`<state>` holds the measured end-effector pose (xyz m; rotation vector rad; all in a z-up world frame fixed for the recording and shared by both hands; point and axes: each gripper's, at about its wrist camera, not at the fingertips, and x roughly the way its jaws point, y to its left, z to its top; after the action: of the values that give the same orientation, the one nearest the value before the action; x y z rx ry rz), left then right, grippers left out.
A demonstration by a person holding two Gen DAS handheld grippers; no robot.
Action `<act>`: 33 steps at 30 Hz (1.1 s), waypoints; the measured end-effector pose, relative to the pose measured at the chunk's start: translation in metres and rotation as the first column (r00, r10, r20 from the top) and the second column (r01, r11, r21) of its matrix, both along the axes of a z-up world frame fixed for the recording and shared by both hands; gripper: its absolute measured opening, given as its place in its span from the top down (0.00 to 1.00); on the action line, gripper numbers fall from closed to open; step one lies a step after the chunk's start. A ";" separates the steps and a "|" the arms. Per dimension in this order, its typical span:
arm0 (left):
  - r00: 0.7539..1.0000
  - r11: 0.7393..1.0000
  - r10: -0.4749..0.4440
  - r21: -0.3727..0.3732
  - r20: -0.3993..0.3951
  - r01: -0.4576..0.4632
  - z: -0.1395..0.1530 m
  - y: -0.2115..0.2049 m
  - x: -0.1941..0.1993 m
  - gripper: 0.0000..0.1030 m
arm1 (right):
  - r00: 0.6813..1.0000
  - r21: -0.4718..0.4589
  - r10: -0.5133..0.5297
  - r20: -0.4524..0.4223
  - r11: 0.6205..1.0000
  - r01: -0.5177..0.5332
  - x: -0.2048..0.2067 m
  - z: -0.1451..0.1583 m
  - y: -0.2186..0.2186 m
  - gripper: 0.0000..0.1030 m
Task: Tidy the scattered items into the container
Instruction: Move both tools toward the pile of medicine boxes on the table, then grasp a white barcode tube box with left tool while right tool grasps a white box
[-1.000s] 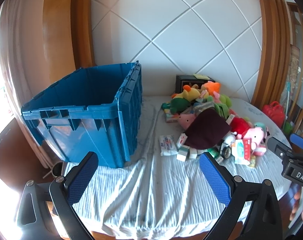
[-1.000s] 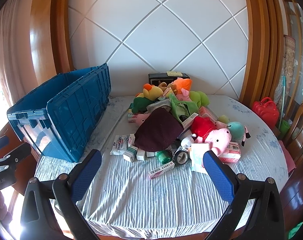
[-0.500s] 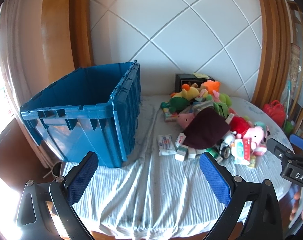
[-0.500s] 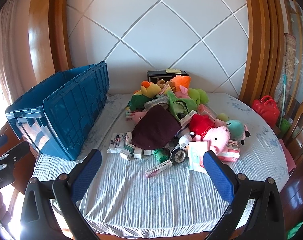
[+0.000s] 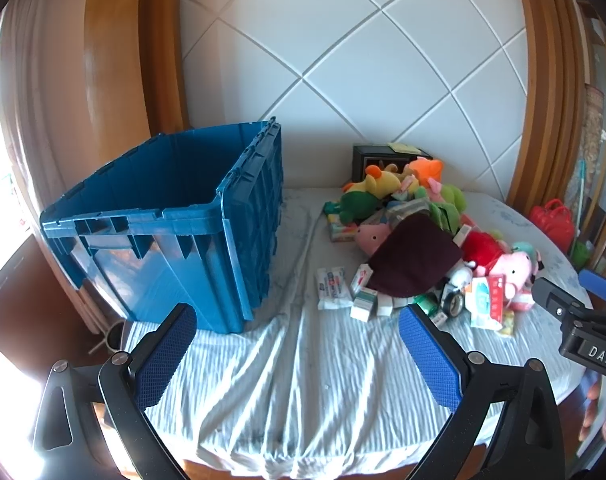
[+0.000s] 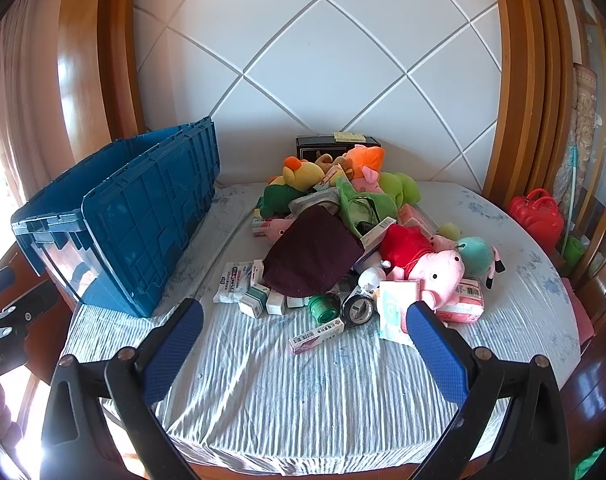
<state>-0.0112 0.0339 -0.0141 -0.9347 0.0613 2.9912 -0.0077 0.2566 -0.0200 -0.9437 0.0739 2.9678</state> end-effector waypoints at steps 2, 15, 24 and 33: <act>1.000 1.000 0.001 -0.001 0.003 -0.001 0.000 0.002 -0.001 0.01 | 1.000 -0.001 0.001 0.002 1.000 -0.001 -0.001 -0.001 0.001 0.00; 0.999 0.999 -0.025 0.021 0.032 0.025 -0.009 0.031 -0.014 0.01 | 0.999 -0.004 -0.004 0.036 1.000 0.004 -0.011 -0.013 0.032 0.00; 0.990 0.997 -0.074 -0.006 0.119 0.076 -0.044 0.087 -0.050 0.01 | 0.993 -0.049 -0.077 0.090 0.995 0.081 -0.025 -0.049 0.107 0.00; 0.943 0.983 -0.139 -0.074 0.302 0.168 -0.140 0.120 -0.111 0.01 | 0.921 -0.117 -0.209 0.328 0.959 0.259 -0.045 -0.148 0.179 0.00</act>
<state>-0.1224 0.1538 -0.1537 -1.3110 0.2680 2.6954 -0.0523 0.4355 -0.1678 -1.3093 0.3921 2.5888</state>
